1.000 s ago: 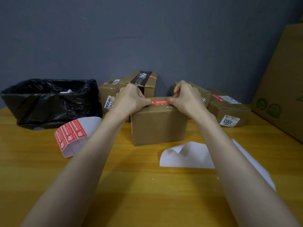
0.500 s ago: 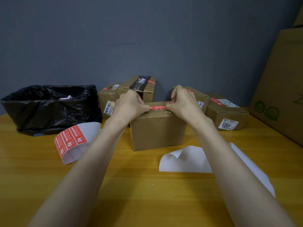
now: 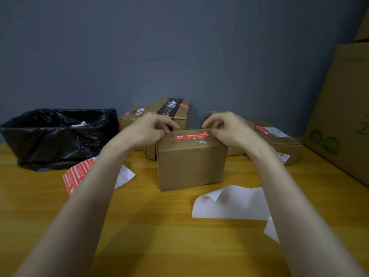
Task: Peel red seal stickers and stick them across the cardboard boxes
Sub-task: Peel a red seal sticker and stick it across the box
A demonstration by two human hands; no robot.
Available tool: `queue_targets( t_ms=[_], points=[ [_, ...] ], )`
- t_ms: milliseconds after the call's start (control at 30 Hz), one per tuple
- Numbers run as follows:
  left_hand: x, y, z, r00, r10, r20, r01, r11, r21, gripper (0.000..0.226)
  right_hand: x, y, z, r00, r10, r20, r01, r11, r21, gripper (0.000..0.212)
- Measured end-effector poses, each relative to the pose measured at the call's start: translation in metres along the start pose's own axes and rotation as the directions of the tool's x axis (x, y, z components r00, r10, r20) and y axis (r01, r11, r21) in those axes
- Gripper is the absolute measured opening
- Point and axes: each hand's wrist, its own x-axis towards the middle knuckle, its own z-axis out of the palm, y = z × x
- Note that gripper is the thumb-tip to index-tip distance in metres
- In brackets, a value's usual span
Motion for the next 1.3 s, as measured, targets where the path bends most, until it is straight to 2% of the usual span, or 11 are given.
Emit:
queue_targets(
  t_ms=[100, 167, 267, 367, 600, 733, 833, 933, 1100, 1300],
  points=[
    [0.002, 0.0, 0.001, 0.995, -0.017, 0.095, 0.008, 0.996, 0.094, 0.059, -0.003, -0.005, 0.002, 0.994, -0.063, 0.084, 0.067, 0.997, -0.049, 0.051],
    [0.004, 0.002, 0.003, 0.993, -0.034, 0.117, 0.011, 0.982, 0.187, 0.07, -0.002, -0.006, 0.004, 0.985, -0.095, 0.141, 0.106, 0.992, -0.067, 0.059],
    [0.005, 0.007, 0.008, 0.993, -0.065, 0.103, 0.03, 0.95, 0.312, 0.075, 0.0, -0.004, 0.007, 0.972, -0.123, 0.199, 0.148, 0.982, -0.119, 0.058],
    [0.003, 0.011, 0.009, 0.993, -0.07, 0.098, 0.031, 0.935, 0.354, 0.072, -0.001, -0.004, 0.006, 0.976, -0.098, 0.193, 0.128, 0.98, -0.149, 0.055],
    [-0.001, 0.01, 0.0, 0.988, -0.068, 0.137, 0.021, 0.947, 0.319, 0.056, -0.003, -0.001, -0.003, 0.987, -0.001, 0.161, 0.032, 0.981, -0.192, 0.05],
    [-0.008, 0.019, -0.003, 0.977, -0.048, 0.208, -0.027, 0.94, 0.341, 0.067, -0.009, -0.008, -0.006, 0.967, -0.085, 0.241, 0.13, 0.975, -0.178, 0.062],
    [-0.01, 0.023, -0.001, 0.97, -0.058, 0.234, -0.036, 0.925, 0.379, 0.08, -0.011, -0.011, -0.007, 0.943, -0.095, 0.32, 0.168, 0.963, -0.21, 0.069],
    [-0.008, 0.024, 0.001, 0.971, -0.09, 0.222, -0.012, 0.907, 0.421, 0.078, -0.01, -0.011, -0.008, 0.931, -0.089, 0.353, 0.182, 0.953, -0.241, 0.071],
    [-0.01, 0.026, 0.002, 0.971, -0.096, 0.219, -0.006, 0.906, 0.422, 0.069, -0.013, -0.012, -0.012, 0.937, -0.057, 0.344, 0.135, 0.969, -0.208, 0.064],
    [-0.009, 0.016, -0.006, 0.971, -0.054, 0.232, -0.018, 0.956, 0.293, 0.059, -0.017, -0.012, -0.018, 0.944, 0.003, 0.329, 0.086, 0.963, -0.255, 0.054]
  ],
)
